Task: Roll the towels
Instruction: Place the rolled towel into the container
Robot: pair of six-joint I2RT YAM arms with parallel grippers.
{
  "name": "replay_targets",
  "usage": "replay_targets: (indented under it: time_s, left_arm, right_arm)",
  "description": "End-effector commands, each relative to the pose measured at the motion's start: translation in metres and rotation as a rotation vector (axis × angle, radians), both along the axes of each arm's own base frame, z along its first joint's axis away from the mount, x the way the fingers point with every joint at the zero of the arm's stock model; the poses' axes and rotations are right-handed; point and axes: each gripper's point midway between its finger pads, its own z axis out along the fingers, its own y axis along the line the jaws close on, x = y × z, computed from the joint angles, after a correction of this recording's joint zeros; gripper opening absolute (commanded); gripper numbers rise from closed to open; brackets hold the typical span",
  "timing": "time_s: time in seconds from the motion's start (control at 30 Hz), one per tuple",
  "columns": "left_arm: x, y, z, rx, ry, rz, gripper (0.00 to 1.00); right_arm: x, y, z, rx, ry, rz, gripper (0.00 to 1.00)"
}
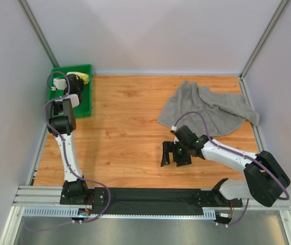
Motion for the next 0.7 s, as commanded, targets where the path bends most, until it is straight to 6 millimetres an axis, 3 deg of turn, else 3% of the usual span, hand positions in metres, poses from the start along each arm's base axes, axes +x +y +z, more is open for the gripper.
replay_targets:
  time_s: [0.0, 0.03, 0.1, 0.17, 0.2, 0.27, 0.43, 0.63, 0.67]
  left_arm:
    - [0.034, 0.018, 0.030, 0.008, -0.139, 0.068, 0.00]
    - [0.042, 0.023, 0.042, 0.008, -0.167, 0.088, 0.00]
    - [0.047, 0.031, 0.019, 0.004, -0.139, 0.131, 0.00]
    - [0.055, 0.036, 0.019, 0.005, -0.143, 0.155, 0.00]
    - [0.057, 0.037, 0.002, 0.005, -0.114, 0.163, 0.00]
    - [0.066, 0.040, 0.007, 0.007, -0.130, 0.175, 0.00]
    - [0.078, 0.037, -0.013, -0.034, -0.143, 0.158, 0.04]
    - [0.068, 0.023, -0.027, -0.127, -0.101, 0.123, 0.28]
    - [0.067, 0.020, -0.026, -0.136, -0.098, 0.115, 0.35]
  right_arm:
    - [0.005, 0.012, -0.004, 0.040, -0.009, 0.034, 0.91]
    - [0.006, 0.013, -0.005, 0.038, -0.007, 0.037, 0.91]
    - [0.006, 0.013, -0.012, 0.024, 0.009, 0.040, 0.91]
    - [0.009, 0.014, -0.014, 0.013, 0.013, 0.048, 0.91]
    - [0.010, 0.015, -0.015, 0.011, 0.011, 0.051, 0.91]
    - [0.012, 0.016, -0.020, -0.002, 0.024, 0.057, 0.91]
    - [0.015, 0.020, -0.024, -0.005, 0.039, 0.062, 0.91]
    - [0.015, 0.016, -0.022, -0.020, 0.033, 0.055, 0.91]
    - [0.014, 0.015, -0.021, -0.021, 0.033, 0.053, 0.91]
